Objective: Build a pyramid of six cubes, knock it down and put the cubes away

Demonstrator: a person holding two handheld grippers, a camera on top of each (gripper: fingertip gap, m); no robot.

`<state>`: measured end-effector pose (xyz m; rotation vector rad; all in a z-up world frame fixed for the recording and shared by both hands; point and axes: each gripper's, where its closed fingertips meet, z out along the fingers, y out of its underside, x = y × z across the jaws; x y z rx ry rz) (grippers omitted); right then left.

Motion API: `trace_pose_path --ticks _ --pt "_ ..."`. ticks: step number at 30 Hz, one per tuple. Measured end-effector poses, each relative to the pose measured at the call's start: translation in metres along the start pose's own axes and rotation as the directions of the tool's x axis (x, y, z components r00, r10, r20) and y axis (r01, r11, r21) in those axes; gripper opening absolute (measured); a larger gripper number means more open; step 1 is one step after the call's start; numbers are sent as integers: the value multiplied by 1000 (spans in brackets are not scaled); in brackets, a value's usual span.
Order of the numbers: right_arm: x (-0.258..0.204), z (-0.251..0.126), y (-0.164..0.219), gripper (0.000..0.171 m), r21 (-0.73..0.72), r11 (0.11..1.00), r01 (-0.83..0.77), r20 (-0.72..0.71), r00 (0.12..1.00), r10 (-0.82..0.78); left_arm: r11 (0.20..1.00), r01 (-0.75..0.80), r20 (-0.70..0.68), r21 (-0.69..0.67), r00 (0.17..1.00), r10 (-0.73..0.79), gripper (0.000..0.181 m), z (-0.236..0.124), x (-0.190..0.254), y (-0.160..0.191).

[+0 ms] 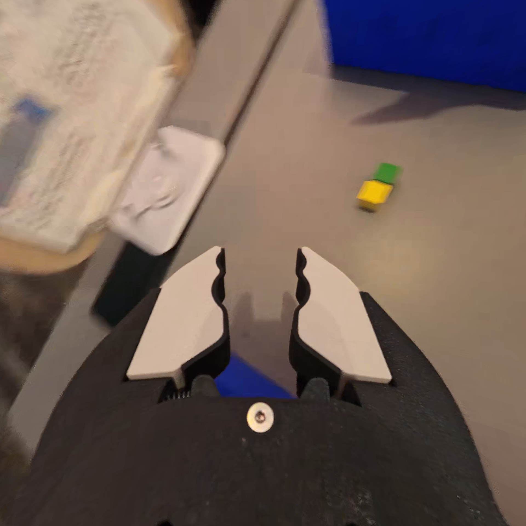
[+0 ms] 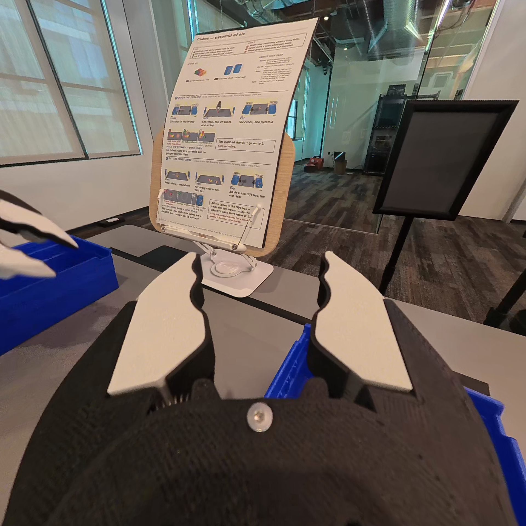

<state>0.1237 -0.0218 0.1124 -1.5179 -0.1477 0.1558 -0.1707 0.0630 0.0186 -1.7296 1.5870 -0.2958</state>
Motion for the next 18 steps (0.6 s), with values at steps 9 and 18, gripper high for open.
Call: trace_pose_path --ticks 9,18 --pt "-5 3 2 80 -13 1000 21 -3 1000 -21 833 525 438 -175 799 -412 31 -38 -125 179" --pt "7 4 11 80 -37 999 15 -30 999 -16 802 478 375 -358 860 -346 42 15 -135 256"
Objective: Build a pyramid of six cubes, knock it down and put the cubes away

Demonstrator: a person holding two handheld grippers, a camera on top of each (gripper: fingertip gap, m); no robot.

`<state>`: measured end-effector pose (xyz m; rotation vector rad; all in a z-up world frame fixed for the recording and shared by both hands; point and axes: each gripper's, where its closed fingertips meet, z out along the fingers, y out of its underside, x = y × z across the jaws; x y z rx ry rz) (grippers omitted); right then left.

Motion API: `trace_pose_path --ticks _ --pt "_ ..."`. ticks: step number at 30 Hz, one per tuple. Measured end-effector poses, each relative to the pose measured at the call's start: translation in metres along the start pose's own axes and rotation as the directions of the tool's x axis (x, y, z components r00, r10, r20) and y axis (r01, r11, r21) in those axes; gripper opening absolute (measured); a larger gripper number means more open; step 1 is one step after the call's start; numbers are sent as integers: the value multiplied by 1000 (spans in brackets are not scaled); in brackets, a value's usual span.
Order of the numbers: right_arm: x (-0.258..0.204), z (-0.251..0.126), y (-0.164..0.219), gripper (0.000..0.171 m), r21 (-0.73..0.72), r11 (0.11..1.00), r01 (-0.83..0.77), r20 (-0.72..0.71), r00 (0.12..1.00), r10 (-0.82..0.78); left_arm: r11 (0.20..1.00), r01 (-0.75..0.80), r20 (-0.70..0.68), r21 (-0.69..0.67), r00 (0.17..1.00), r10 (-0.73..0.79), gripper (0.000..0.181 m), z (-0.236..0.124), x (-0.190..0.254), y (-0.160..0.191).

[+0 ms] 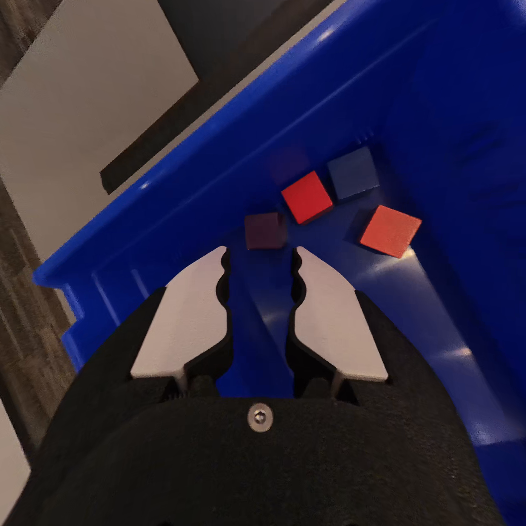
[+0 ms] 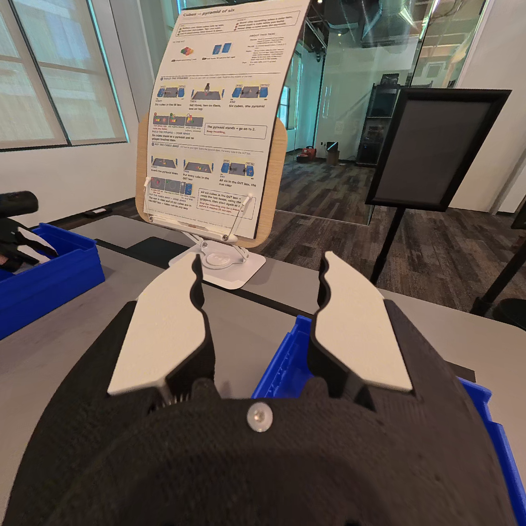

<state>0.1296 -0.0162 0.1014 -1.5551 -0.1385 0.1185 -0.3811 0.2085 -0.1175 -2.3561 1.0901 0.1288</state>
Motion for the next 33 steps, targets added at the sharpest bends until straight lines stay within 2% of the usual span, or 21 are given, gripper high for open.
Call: trace_pose_path --ticks 4,14,24,29,33 --pt "8 0 4 80 -4 1000 -20 -13 1000 20 999 38 -69 21 997 -36 43 9 1 -3" --pt "9 2 7 79 -11 1000 -17 -10 1000 17 999 51 -89 -16 995 -52 42 24 -1 1" --pt "10 -3 2 79 4 1000 -27 -7 1000 27 998 64 -113 10 992 -63 29 27 6 5" --pt "14 -5 1 79 10 999 -34 -11 999 34 996 75 -84 52 994 -71 29 4 0 7" --pt "15 -6 -1 79 22 999 -46 -12 999 46 984 43 -51 175 998 -35 29 -50 -7 -10"
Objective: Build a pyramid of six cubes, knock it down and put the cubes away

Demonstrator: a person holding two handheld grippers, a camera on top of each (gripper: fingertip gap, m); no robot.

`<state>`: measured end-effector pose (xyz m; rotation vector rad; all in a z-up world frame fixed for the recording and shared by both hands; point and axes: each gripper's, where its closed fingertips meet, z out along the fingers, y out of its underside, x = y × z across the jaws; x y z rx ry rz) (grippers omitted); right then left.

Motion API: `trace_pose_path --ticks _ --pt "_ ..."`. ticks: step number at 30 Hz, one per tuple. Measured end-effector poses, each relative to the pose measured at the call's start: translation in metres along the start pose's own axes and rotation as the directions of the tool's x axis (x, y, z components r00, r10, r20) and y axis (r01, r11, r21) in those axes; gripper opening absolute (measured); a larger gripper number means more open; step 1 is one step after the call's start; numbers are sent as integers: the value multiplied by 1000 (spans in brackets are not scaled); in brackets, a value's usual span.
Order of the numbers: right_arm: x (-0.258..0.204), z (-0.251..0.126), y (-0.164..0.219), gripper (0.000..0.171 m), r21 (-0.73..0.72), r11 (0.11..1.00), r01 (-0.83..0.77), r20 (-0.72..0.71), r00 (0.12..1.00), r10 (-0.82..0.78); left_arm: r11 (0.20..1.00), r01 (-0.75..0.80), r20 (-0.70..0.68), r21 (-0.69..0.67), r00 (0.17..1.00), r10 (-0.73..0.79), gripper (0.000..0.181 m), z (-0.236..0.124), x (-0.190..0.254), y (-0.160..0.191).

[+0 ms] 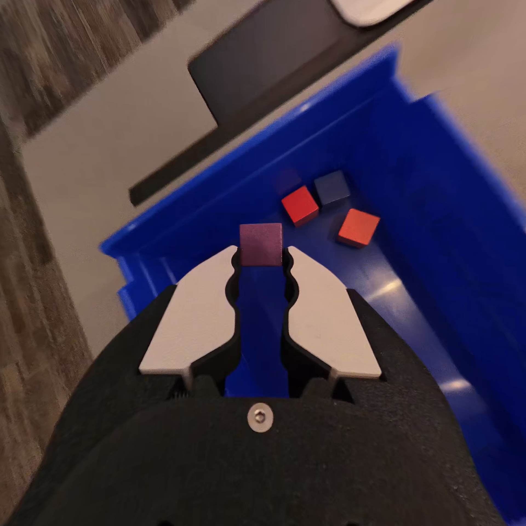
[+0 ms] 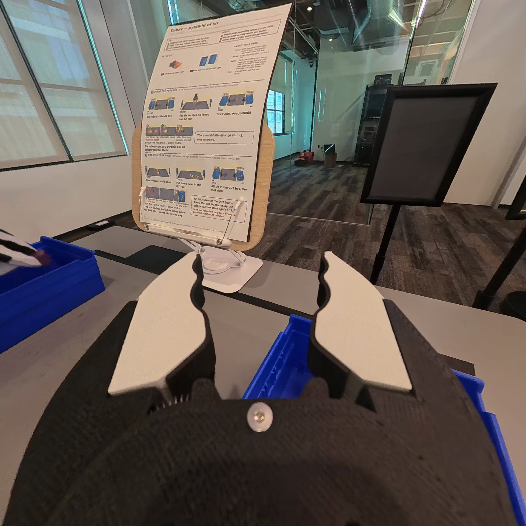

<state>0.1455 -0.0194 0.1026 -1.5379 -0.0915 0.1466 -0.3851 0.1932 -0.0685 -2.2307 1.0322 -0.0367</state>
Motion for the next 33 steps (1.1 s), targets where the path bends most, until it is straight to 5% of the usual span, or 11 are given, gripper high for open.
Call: trace_pose_path --ticks 4,9,14,19,24,33 --pt "-4 1 -2 79 1 1000 9 4 1000 -9 979 -134 -9 155 991 137 29 -67 34 -54" --pt "-15 4 -1 79 -10 999 34 27 999 -34 884 -351 -127 309 906 404 28 -111 151 -104" --pt "-33 5 2 79 -44 994 100 91 991 -96 823 -467 -316 323 767 559 28 -80 257 -92" --pt "-47 4 3 79 -56 987 149 157 978 -139 786 -572 -444 235 656 610 28 -18 309 -55" --pt "-59 8 10 79 -76 981 180 208 965 -161 743 -643 -484 188 597 639 28 20 317 -38" --pt "-79 21 31 79 -139 964 226 283 942 -180 693 -686 -517 223 519 681 28 29 319 -32"
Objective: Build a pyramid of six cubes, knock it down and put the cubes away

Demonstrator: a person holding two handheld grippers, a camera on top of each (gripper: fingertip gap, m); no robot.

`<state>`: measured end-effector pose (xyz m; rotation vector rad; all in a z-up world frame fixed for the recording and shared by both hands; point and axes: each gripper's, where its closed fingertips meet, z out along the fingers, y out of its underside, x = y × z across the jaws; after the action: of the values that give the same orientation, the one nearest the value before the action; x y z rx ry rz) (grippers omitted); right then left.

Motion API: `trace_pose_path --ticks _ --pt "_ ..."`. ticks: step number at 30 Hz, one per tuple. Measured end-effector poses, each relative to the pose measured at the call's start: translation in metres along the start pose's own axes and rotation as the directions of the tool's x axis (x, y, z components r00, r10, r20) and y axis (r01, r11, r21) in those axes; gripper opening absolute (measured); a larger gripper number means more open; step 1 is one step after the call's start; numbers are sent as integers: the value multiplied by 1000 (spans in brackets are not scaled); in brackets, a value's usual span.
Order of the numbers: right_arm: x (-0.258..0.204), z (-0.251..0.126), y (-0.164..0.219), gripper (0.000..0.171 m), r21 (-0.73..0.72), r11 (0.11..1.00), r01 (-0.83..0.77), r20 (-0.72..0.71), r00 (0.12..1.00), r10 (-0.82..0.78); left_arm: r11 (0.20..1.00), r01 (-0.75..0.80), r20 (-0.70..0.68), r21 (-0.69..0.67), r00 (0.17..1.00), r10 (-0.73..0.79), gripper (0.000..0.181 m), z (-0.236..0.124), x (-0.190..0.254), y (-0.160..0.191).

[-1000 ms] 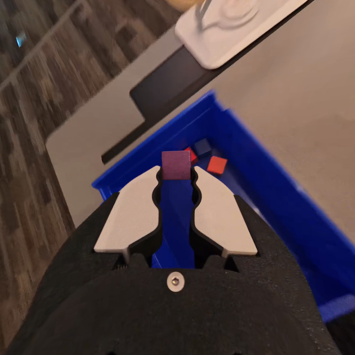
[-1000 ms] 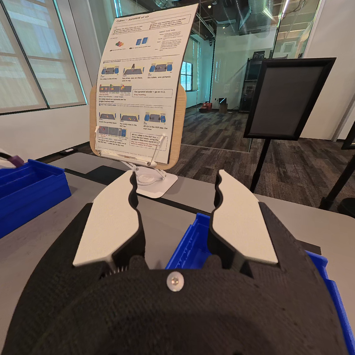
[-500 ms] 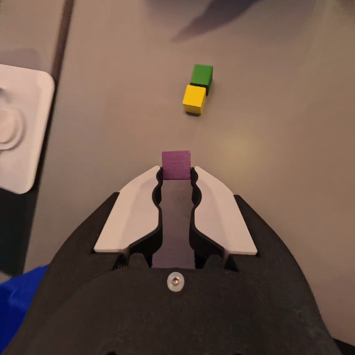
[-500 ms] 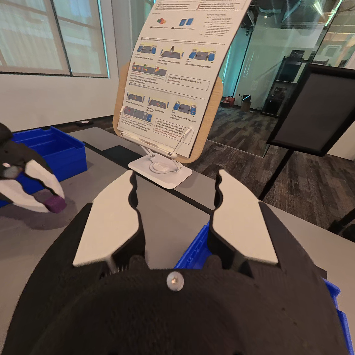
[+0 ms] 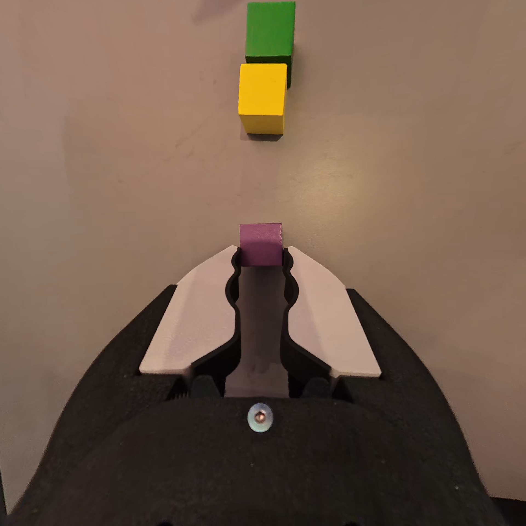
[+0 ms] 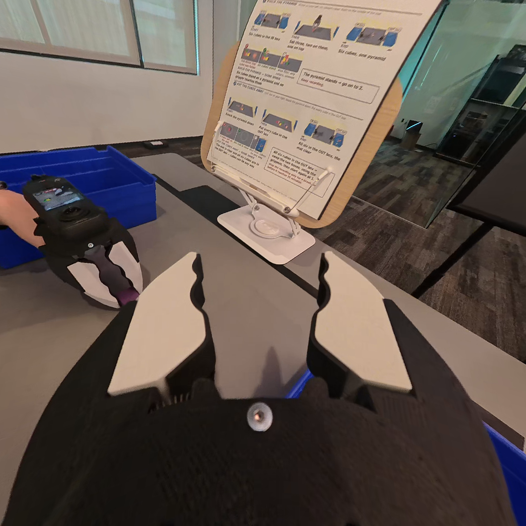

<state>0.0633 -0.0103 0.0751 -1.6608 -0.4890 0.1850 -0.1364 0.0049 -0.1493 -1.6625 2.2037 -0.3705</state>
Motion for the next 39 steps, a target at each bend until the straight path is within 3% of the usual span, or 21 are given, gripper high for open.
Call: trace_pose_path --ticks 6,9,13,17,22,27,31,39 --pt "-28 15 28 80 -131 990 57 154 987 -36 1000 -7 0 1 1000 7 28 3 1 3" --pt "-50 19 56 80 -262 957 122 272 961 -48 999 -34 38 -20 999 35 42 1 -3 5" --pt "-79 21 103 79 -423 851 310 418 901 -120 1000 -17 40 12 999 16 50 -18 2 -3" --pt "-103 28 140 67 -524 712 468 519 838 -169 993 -30 149 112 989 13 52 -56 4 -23" --pt "-122 43 158 60 -531 642 554 572 793 -211 970 -53 274 238 962 -14 46 -104 18 -38" --pt "-146 65 157 51 -447 689 571 603 761 -239 952 -44 295 303 954 -50 44 -127 29 -33" --pt "-148 76 165 45 -479 684 551 608 770 -194 905 -22 279 424 954 -107 40 -146 32 -29" --pt "-142 80 178 42 -567 585 580 623 767 -157 813 14 183 583 972 -148 35 -155 39 -25"
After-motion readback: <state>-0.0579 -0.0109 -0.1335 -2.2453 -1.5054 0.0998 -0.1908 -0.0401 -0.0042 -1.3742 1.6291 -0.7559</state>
